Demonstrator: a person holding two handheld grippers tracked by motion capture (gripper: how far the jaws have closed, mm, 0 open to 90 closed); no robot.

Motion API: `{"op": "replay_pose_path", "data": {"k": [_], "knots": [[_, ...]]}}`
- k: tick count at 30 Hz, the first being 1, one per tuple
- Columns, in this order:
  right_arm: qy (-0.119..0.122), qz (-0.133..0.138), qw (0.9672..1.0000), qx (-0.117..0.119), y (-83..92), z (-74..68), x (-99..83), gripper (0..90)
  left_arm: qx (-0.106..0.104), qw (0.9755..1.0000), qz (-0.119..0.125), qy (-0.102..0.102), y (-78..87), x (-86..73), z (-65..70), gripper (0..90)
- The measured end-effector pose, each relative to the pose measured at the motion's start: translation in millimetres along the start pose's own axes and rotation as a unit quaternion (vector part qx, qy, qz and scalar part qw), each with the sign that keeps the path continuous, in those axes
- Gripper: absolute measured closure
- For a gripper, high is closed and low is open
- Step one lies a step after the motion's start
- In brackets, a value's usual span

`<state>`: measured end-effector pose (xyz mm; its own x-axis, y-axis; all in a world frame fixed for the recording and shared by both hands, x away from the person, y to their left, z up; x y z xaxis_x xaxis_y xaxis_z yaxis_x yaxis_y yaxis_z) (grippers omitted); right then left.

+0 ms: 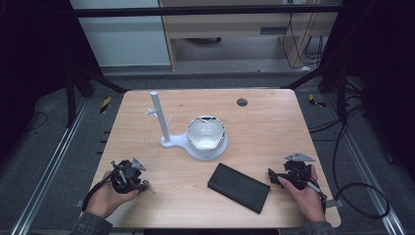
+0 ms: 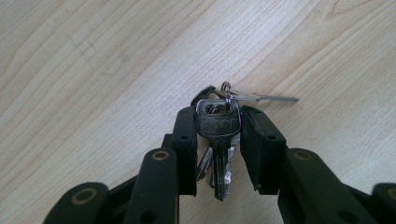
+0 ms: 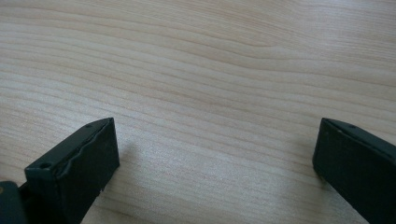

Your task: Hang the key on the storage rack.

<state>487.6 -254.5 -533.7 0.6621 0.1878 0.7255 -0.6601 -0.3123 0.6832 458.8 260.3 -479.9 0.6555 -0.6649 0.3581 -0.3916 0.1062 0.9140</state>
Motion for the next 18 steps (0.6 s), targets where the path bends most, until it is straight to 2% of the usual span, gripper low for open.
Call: {"op": "replay_pose_path", "data": {"k": [8,16,18], "knots": [[0.000,0.000,1.0000,0.000,0.0,-0.1,0.0,0.7,-0.001,1.0000,0.003,-0.004,8.9,0.9,-3.8,67.5],[0.001,0.000,1.0000,0.001,-0.1,-0.1,0.1,0.7,0.008,0.9997,0.014,-0.016,36.4,11.5,-13.0,67.5],[0.001,0.000,1.0000,0.000,-0.1,-0.1,0.1,0.7,0.001,0.9996,0.024,-0.016,45.5,15.5,-15.0,67.5]]}}
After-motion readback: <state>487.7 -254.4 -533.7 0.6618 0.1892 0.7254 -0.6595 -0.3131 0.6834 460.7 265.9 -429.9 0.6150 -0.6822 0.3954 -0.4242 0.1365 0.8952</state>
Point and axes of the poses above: each handheld gripper's, and its own axes: y roughly backward along the jaws, x roughly out of its top, z roughly to its right, the point moved 3 cm from there along -y, roughly forward along the jaws, and after that the axes turned 7 degrees about x, right-handed, at the moved point
